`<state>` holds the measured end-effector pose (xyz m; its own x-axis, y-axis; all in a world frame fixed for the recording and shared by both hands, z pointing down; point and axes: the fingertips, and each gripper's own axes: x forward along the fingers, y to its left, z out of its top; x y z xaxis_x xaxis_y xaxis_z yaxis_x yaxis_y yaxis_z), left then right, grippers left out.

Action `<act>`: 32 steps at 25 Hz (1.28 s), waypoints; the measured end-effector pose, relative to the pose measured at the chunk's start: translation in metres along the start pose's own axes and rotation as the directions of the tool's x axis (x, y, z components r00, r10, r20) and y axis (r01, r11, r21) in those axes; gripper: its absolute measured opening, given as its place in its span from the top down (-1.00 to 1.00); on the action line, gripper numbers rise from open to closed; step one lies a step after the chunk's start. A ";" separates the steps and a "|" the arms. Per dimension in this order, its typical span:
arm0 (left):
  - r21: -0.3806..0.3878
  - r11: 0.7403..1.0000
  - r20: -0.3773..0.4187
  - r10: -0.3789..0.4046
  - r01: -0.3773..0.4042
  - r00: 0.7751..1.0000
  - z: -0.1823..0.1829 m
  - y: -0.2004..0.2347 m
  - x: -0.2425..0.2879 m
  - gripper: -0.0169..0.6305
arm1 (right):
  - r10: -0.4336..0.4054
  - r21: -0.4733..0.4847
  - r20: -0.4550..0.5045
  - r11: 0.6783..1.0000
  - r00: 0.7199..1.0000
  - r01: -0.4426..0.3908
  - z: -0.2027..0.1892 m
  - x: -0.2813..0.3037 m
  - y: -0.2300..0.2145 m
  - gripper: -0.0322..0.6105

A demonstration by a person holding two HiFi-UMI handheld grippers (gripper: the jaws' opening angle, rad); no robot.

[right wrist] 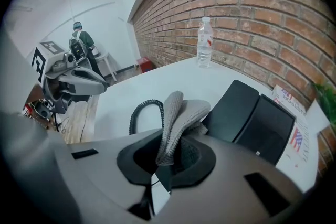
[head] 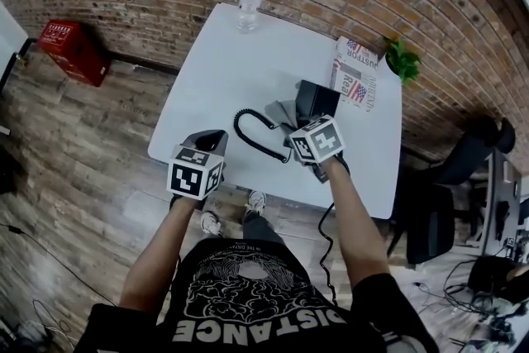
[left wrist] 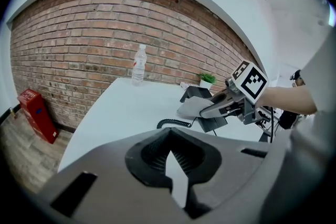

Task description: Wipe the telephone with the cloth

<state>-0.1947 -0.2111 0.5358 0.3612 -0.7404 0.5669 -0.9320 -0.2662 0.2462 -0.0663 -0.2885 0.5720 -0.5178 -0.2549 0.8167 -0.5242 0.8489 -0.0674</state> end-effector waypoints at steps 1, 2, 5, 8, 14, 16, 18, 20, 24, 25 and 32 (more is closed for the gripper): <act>0.002 1.000 -0.004 -0.001 0.001 1.000 -0.002 0.000 -0.001 0.93 | -0.002 0.004 0.001 1.000 1.000 0.002 -0.002 0.000 0.002 0.86; 0.004 1.000 -0.007 -0.002 0.002 1.000 -0.004 0.001 -0.002 0.93 | -0.004 0.008 0.001 1.000 1.000 0.004 -0.003 0.001 0.004 0.86; 0.016 1.000 -0.013 -0.012 0.012 1.000 -0.007 0.001 -0.007 0.93 | -0.009 0.027 0.002 1.000 1.000 0.009 -0.010 0.002 0.011 0.86; 0.037 0.999 -0.019 -0.025 0.025 1.000 -0.009 -0.001 -0.012 0.93 | -0.014 0.056 0.009 0.998 1.000 0.013 -0.016 0.002 0.019 0.86; 0.065 0.996 -0.034 -0.052 0.054 0.998 -0.019 -0.008 -0.020 0.93 | -0.017 0.109 0.019 0.994 1.000 0.015 -0.034 0.003 0.034 0.86; 0.079 0.995 -0.040 -0.062 0.065 0.997 -0.021 -0.009 -0.023 0.93 | -0.027 0.126 0.028 0.992 0.999 0.023 -0.036 0.001 0.039 0.86; 0.084 0.994 -0.040 -0.067 0.070 0.997 -0.022 -0.010 -0.026 0.93 | -0.039 0.133 0.040 0.991 0.998 0.034 -0.038 -0.004 0.044 0.86; 0.090 0.993 -0.034 -0.074 0.076 0.997 -0.020 -0.012 -0.026 0.93 | -0.058 0.141 0.067 0.989 0.996 0.048 -0.037 -0.013 0.046 0.86; 0.119 0.988 -0.023 -0.098 0.100 0.995 -0.007 -0.021 -0.024 0.93 | -0.111 0.176 0.152 0.981 0.982 0.083 -0.029 -0.044 0.046 0.86; 0.125 0.987 -0.021 -0.104 0.106 0.994 -0.005 -0.024 -0.024 0.93 | -0.124 0.187 0.178 0.978 0.976 0.090 -0.027 -0.052 0.046 0.86; 0.173 0.973 -0.004 -0.154 0.152 0.988 0.016 -0.048 -0.016 0.93 | -0.248 0.248 0.327 0.954 0.912 0.171 -0.021 -0.120 0.043 0.86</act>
<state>-0.1567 -0.1961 0.5022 0.5006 -0.6879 0.5256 -0.8572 -0.4789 0.1896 -0.0123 -0.2121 0.4834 -0.5629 -0.5948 0.5739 -0.7559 0.6513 -0.0665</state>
